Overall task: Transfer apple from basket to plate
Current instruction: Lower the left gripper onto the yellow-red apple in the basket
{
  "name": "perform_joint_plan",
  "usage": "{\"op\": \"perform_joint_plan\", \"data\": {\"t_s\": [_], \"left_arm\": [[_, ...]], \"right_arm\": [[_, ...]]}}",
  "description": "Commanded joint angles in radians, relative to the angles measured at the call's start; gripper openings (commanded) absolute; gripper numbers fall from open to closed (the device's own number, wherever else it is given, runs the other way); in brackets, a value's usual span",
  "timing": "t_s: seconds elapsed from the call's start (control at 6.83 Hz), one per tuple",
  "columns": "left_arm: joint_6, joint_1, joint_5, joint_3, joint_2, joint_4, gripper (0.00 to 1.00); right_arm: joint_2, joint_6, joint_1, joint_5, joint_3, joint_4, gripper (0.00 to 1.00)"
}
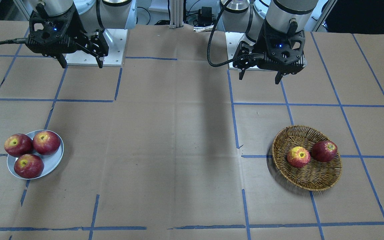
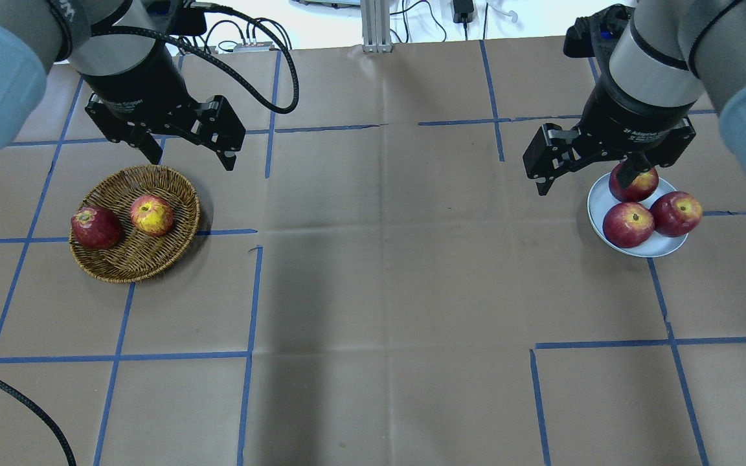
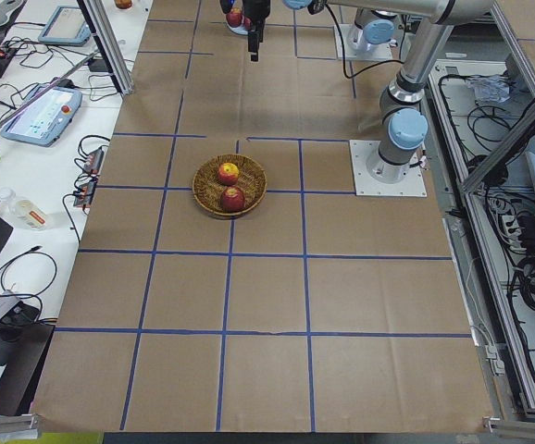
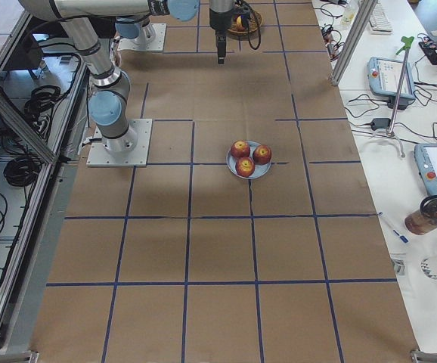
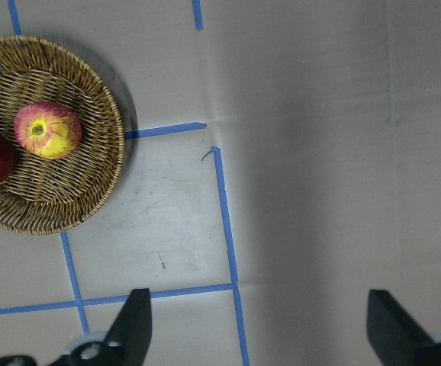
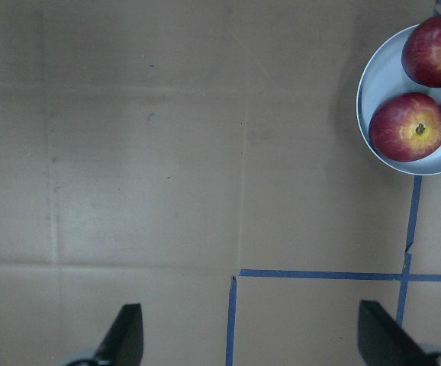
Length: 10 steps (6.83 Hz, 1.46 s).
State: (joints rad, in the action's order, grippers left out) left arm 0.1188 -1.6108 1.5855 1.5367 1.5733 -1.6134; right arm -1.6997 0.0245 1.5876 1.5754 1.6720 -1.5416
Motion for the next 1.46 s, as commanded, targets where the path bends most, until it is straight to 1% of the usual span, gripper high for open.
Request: {"op": "perform_joint_plan", "data": {"t_s": [0.0,0.29,0.44,0.59,0.73,0.88,1.02,1.17,1.32], "left_arm": [[0.177,0.128,-0.005,0.122,0.010,0.129,0.99],[0.374,0.288,-0.005,0.271,0.025,0.284,0.99],[0.418,0.325,-0.007,0.325,0.060,0.394,0.99],[0.439,0.342,-0.007,0.333,0.127,0.483,0.99],[0.468,0.365,-0.010,0.313,0.202,0.498,0.99],[0.531,0.377,-0.007,0.316,0.250,0.570,0.99],[0.530,0.382,0.002,0.338,0.279,0.667,0.99],[0.532,0.382,-0.007,0.326,0.315,0.679,0.99],[0.536,0.384,-0.056,0.318,0.352,0.684,0.99]], "right_arm": [[0.000,0.000,0.000,0.000,0.000,0.000,1.00],[0.000,0.000,0.000,0.000,0.000,0.000,1.00],[-0.002,0.000,0.000,0.000,0.002,0.000,1.00],[-0.002,0.000,-0.001,0.000,0.002,0.000,1.00],[-0.002,0.000,0.000,0.000,0.003,0.000,1.00],[-0.002,0.000,-0.001,0.000,0.002,0.000,1.00],[-0.002,0.000,0.000,0.000,0.003,0.000,1.00],[-0.002,0.000,0.000,0.000,0.003,0.000,1.00],[-0.002,0.000,0.000,0.000,0.002,0.000,1.00]]}}
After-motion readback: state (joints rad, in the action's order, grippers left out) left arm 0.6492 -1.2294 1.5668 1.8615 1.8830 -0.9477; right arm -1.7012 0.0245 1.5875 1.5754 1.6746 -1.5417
